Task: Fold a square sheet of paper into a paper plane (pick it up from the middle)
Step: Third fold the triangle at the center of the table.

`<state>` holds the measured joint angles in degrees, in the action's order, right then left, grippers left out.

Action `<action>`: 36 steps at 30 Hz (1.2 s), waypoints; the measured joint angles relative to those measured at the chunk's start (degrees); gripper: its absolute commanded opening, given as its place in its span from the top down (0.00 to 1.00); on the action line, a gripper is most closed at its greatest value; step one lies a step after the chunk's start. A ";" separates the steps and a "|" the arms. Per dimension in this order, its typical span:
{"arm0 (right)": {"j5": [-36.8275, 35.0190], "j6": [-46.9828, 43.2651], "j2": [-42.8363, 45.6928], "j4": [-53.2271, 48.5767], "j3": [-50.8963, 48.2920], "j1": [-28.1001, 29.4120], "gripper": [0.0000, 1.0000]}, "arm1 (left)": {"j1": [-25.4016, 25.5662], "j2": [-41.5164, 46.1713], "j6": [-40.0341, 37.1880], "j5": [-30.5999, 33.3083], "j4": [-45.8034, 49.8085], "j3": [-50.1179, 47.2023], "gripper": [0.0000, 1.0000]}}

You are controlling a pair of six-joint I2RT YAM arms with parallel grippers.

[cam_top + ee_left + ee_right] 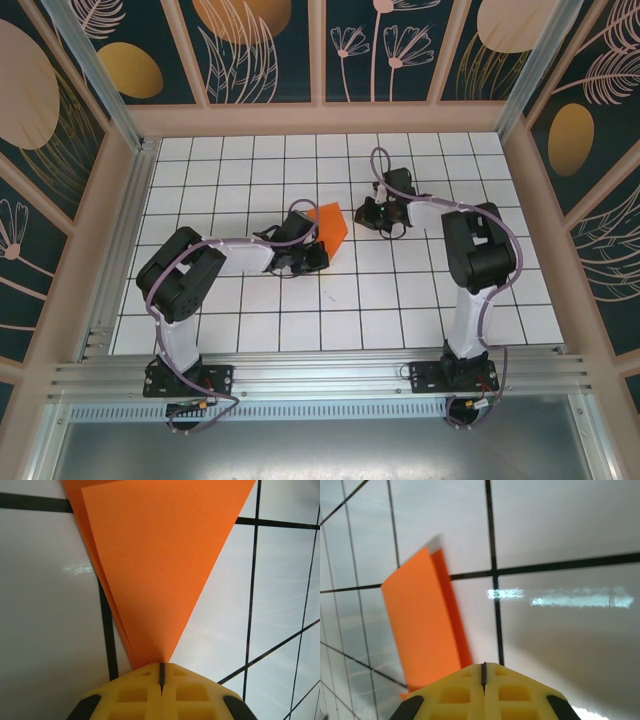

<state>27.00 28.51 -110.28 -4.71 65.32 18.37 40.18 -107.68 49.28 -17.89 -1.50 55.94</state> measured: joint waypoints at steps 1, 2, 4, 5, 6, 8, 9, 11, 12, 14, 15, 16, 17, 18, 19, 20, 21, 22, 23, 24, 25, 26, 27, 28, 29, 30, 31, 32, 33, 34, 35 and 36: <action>-0.09 -0.17 2.05 0.02 -1.27 0.17 0.80 | 0.00 0.37 -0.26 0.50 1.18 0.33 0.84; -0.22 -0.35 3.58 0.13 -2.21 0.39 0.76 | 0.00 0.79 -0.48 0.92 2.08 0.50 0.80; -0.35 -0.31 6.56 0.26 -4.11 0.83 0.67 | -0.04 2.69 -1.14 2.49 4.04 0.72 0.72; -0.26 -0.39 7.26 0.42 -4.66 0.94 0.64 | -0.07 3.72 -1.31 3.39 4.79 0.74 0.70; -0.04 -0.33 7.74 0.70 -5.14 1.05 0.62 | -0.11 5.16 -1.57 4.44 5.44 0.76 0.69; 0.52 -0.13 7.69 1.11 -5.51 1.14 0.60 | -0.26 7.72 -1.75 6.58 6.10 0.76 0.66; 1.01 -0.13 7.48 1.09 -5.51 1.14 0.59 | -0.46 9.01 -1.66 7.56 6.32 0.74 0.65; 2.29 -0.13 6.80 1.40 -5.46 1.14 0.58 | -0.98 10.93 -1.51 9.07 6.34 0.63 0.64; 2.93 -0.13 6.16 1.42 -5.38 1.20 0.58 | -1.33 11.76 -1.36 9.70 6.16 0.31 0.62; 3.58 -0.13 4.59 1.29 -5.03 1.49 0.58 | -1.95 12.76 -0.90 10.54 5.73 -0.70 0.61; 4.07 -0.13 3.63 1.22 -4.76 1.68 0.58 | -2.21 12.92 -0.63 10.71 5.38 -1.27 0.60; 4.39 -0.13 2.86 1.18 -4.55 1.92 0.58 | -2.36 12.90 -0.50 10.69 5.11 -1.68 0.59; 4.66 -0.13 2.16 1.07 -4.37 2.12 0.58 | -2.45 12.76 -0.26 10.67 4.87 -2.03 0.59; 4.98 -0.13 1.60 0.94 -4.20 2.36 0.58 | -2.47 12.41 -0.04 10.36 4.61 -2.10 0.59; 5.22 -0.11 1.29 0.90 -4.11 2.54 0.59 | -2.47 11.96 0.07 10.12 4.00 -2.10 0.59; 5.46 -0.09 0.98 0.66 -3.96 2.71 0.58 | -2.47 11.08 0.13 9.70 3.17 -1.95 0.59; 5.70 -0.04 0.81 0.59 -3.74 2.80 0.59 | -2.47 9.92 0.13 9.40 2.36 -1.70 0.59; 5.86 0.07 0.70 0.59 -3.54 2.91 0.59 | -2.47 8.57 0.15 9.20 1.90 -1.20 0.59; 6.01 0.17 0.66 0.61 -3.30 2.91 0.59 | -2.47 6.91 0.11 9.07 1.53 -0.48 0.60; 6.08 0.31 0.61 0.61 -3.15 2.95 0.59 | -2.47 5.22 0.07 8.90 1.25 0.39 0.60; 6.08 0.33 0.61 0.61 -2.99 2.97 0.59 | -2.47 3.87 0.02 8.74 0.98 1.07 0.61; 6.08 0.35 0.61 0.61 -2.93 2.97 0.59 | -2.49 2.71 -0.02 8.66 0.74 1.73 0.61; 6.10 0.35 0.61 0.61 -2.89 2.97 0.59 | -2.58 1.75 -0.24 8.39 0.46 2.32 0.63; 6.10 0.35 0.61 0.63 -2.86 2.97 0.59 | -2.62 1.07 -0.42 8.15 0.22 2.78 0.64; 6.10 0.37 0.61 0.59 -2.86 2.99 0.59 | -2.71 0.57 -0.70 7.91 -0.02 3.17 0.66; 6.10 0.37 0.61 0.59 -2.89 2.99 0.59 | -2.78 0.28 -1.09 7.80 -0.24 3.48 0.68; 6.12 0.39 0.61 0.61 -2.89 3.02 0.59 | -2.80 0.11 -1.33 7.65 -0.50 3.69 0.70; 6.23 0.46 0.61 0.59 -2.89 3.02 0.59 | -2.82 0.02 -1.66 7.54 -0.90 3.87 0.71; 6.34 0.50 0.61 0.59 -2.89 3.02 0.59 | -2.97 -0.02 -1.99 7.37 -1.33 3.98 0.73; 6.47 0.50 0.61 0.59 -2.89 3.02 0.59 | -3.04 -0.07 -2.23 7.17 -1.66 4.04 0.74; 6.56 0.52 0.61 0.61 -2.89 3.02 0.59 | -3.13 -0.09 -2.62 6.80 -1.92 4.07 0.76; 6.73 0.52 0.61 0.63 -2.89 3.02 0.59 | -3.17 -0.15 -2.82 6.43 -2.14 4.07 0.77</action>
<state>33.74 29.04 -109.67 -4.08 62.43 21.39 37.01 -107.83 46.46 -11.46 -3.64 60.01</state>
